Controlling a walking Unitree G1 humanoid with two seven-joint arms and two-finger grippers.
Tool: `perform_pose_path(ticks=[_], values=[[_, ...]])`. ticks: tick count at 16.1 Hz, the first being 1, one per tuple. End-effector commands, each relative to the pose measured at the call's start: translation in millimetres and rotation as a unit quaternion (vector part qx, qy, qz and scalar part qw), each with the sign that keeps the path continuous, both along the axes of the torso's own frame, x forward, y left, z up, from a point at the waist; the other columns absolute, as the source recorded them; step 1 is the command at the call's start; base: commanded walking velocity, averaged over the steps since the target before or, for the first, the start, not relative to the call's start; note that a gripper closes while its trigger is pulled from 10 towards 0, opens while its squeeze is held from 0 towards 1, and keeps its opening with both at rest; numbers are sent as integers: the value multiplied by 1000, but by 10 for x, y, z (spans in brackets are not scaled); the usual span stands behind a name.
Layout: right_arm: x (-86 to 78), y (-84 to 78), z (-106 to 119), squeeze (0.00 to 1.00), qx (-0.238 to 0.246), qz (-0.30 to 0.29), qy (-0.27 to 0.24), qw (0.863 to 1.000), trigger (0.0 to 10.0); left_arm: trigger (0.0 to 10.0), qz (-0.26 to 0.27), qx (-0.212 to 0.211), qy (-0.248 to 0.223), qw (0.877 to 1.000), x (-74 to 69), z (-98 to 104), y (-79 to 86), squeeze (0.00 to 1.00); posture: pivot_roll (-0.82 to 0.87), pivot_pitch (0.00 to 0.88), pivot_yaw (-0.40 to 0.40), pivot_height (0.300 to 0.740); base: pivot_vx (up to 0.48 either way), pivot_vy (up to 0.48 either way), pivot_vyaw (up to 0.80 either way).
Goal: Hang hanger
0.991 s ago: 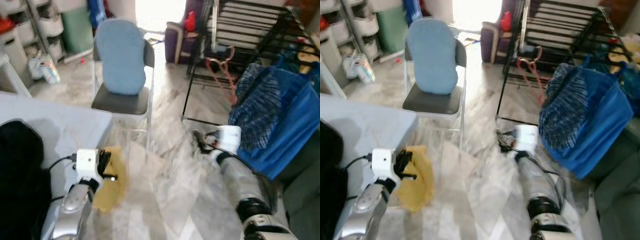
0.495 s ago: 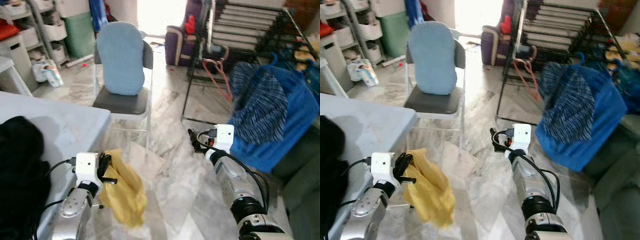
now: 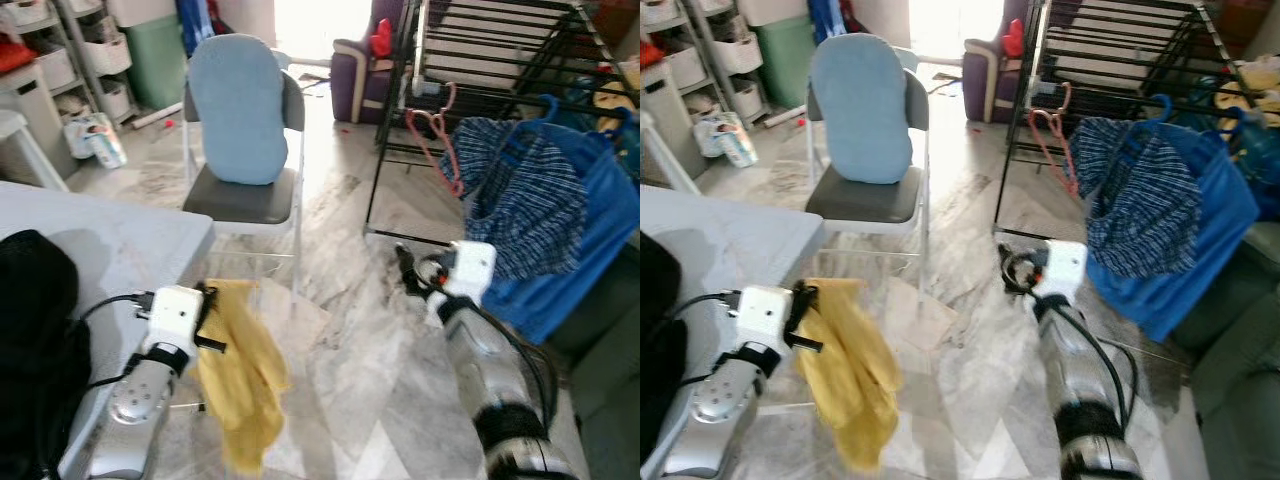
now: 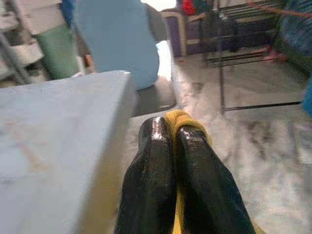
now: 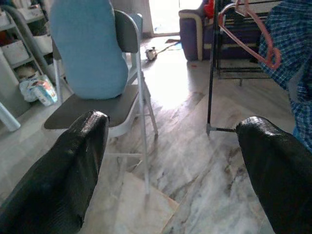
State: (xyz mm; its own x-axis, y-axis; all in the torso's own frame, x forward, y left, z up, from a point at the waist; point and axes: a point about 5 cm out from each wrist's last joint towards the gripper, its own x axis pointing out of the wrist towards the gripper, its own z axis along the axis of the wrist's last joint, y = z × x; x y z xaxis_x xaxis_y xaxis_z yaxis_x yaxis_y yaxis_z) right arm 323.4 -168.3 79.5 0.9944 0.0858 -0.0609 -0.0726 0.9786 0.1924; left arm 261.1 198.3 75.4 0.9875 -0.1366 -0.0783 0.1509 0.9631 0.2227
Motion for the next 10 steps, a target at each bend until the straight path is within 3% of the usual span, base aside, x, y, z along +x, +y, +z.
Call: perform_pose_path(ticks=[1,3,10], values=[[-47,-39,13,0,-12,-21,-5,1000,10000,10000,3,4,-19,1000,6,61,24,0,-6,0,-20,740,0,0,0],[-130,-81,-42,0,-32,-61,-2,998,10000,10000,-7,6,-16,1000,12,49,14,0,-9,0,-5,740,0,0,0],[-169,-88,-55,0,-21,-56,9,998,10000,10000,-27,-7,-18,999,128,37,-101,0,-52,0,56,740,0,0,0]])
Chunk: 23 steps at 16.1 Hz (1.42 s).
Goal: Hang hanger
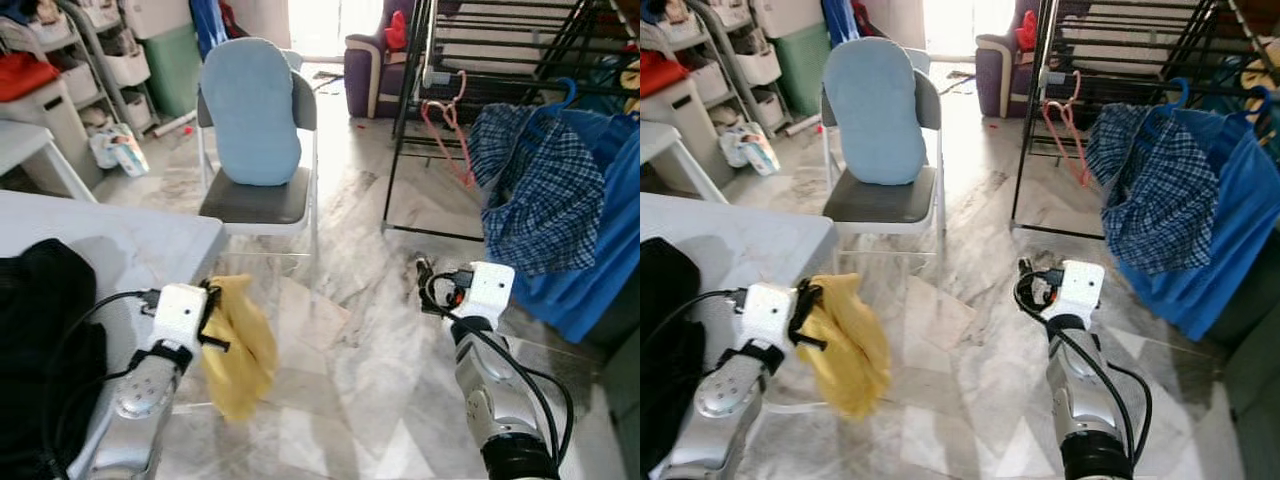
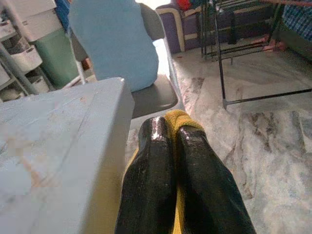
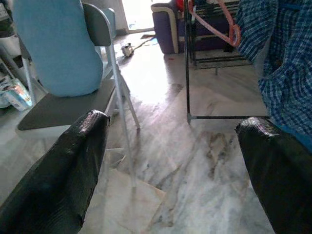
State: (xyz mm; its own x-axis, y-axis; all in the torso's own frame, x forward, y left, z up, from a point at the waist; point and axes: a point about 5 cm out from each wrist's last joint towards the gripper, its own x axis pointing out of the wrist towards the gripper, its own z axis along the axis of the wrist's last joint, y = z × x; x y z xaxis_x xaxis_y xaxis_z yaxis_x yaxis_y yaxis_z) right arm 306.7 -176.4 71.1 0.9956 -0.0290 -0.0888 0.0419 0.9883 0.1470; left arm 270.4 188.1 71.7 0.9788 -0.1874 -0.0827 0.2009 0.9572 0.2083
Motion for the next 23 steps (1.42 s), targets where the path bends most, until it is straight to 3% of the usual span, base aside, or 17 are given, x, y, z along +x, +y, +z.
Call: perform_pose_path(ticks=[1,3,6,13,23], values=[[-3,-6,23,0,3,5,-2,1000,10000,10000,5,-11,-20,1000,52,62,-7,0,-65,0,51,740,0,0,0],[-33,35,27,0,-14,29,-1,999,10000,10000,2,-43,-17,999,77,51,-52,0,-83,0,40,740,144,0,0],[-26,15,36,0,-15,30,1,999,10000,10000,-25,-50,-15,998,87,44,-150,0,-93,0,36,740,335,0,0],[130,270,74,0,0,73,6,997,10000,10000,-55,-59,-19,997,4,66,-322,0,-29,0,-26,740,359,0,0],[141,181,64,0,-8,62,10,998,10000,10000,-83,-62,-3,995,34,32,-447,0,-69,0,-5,740,417,0,-301]])
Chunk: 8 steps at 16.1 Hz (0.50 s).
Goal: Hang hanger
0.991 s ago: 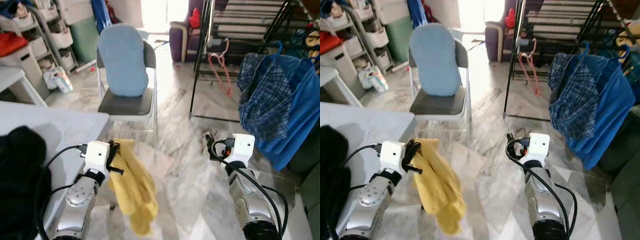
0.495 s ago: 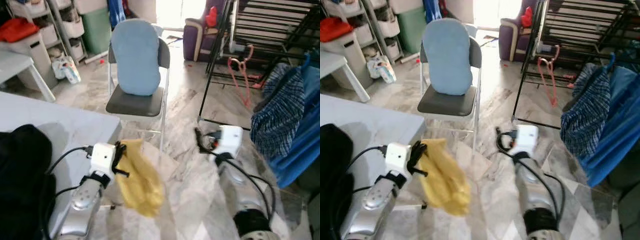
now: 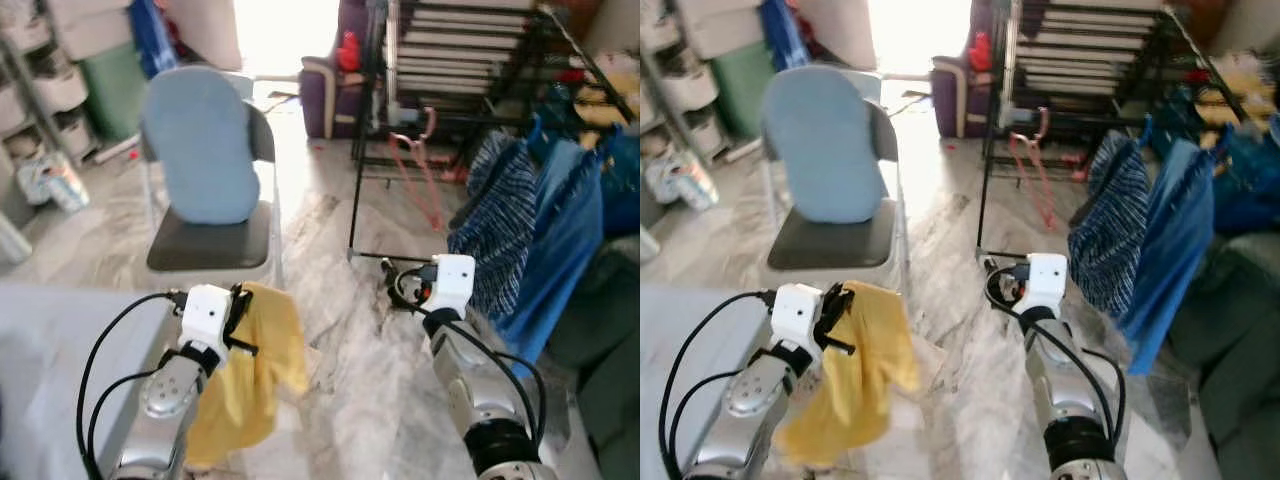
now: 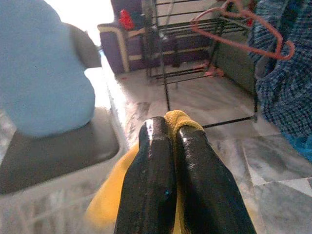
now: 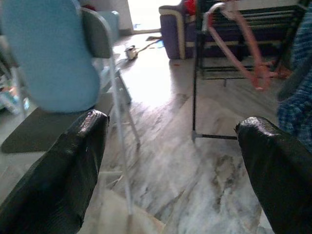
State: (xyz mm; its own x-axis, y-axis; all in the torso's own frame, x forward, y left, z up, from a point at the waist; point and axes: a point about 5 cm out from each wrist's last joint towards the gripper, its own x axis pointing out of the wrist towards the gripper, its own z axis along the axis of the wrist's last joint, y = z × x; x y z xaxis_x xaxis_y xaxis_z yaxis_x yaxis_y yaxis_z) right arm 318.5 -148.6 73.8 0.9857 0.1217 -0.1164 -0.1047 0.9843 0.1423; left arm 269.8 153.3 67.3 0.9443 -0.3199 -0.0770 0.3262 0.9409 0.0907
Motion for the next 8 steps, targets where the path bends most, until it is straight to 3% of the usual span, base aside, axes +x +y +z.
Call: perform_pose_path(ticks=[1,7,8], values=[[32,-98,36,0,-5,-14,-4,1000,10000,10000,-18,-6,-17,1000,48,76,-107,0,-68,0,-9,740,405,-255,0],[46,-88,35,0,-6,-7,-2,1000,10000,10000,-2,-16,-14,1000,46,70,-86,0,-65,0,-17,740,386,-279,0],[43,-86,32,0,-5,-6,-1,1000,10000,10000,9,-18,-7,1000,58,55,-49,0,-68,0,-14,740,379,0,0]])
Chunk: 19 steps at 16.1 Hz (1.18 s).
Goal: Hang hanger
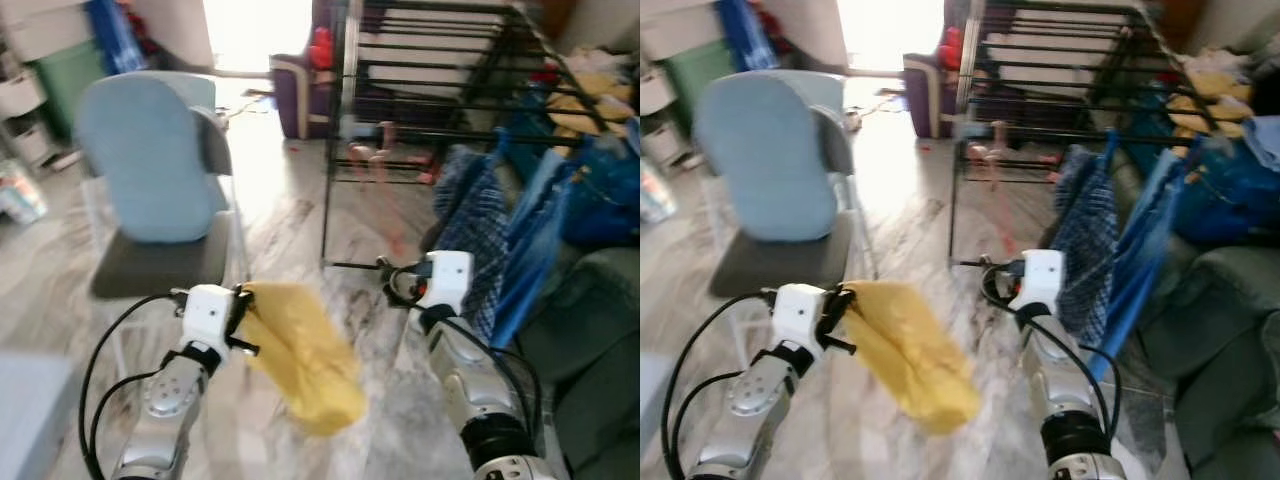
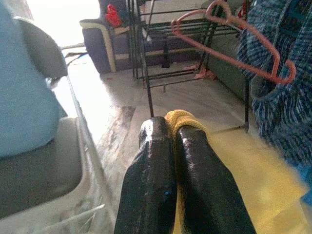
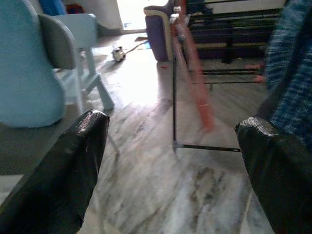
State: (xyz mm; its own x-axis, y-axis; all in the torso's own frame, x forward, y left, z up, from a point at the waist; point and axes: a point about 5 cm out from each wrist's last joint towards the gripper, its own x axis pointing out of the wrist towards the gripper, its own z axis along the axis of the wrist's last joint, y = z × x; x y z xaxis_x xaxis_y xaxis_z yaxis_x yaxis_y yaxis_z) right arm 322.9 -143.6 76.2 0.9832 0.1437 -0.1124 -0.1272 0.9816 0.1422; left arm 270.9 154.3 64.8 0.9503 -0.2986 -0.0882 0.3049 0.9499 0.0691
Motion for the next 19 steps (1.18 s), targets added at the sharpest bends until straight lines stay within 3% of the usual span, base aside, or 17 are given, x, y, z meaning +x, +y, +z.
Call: perform_pose_path(ticks=[1,10,14,19], values=[[0,-136,6,0,-4,-17,1,1000,10000,10000,0,-9,-16,1000,53,79,-43,0,-68,0,-14,740,394,0,0],[-7,-129,-3,0,4,-12,5,1000,10000,10000,21,-14,1,1000,61,39,33,0,-69,0,-15,740,443,35,0],[-8,-123,1,0,7,-7,7,1000,10000,10000,62,20,-3,998,65,27,169,0,-69,0,-17,740,0,0,0],[4,-124,5,0,10,-4,11,1000,10000,10000,90,0,13,996,42,6,278,0,-68,0,-28,740,0,0,0]])
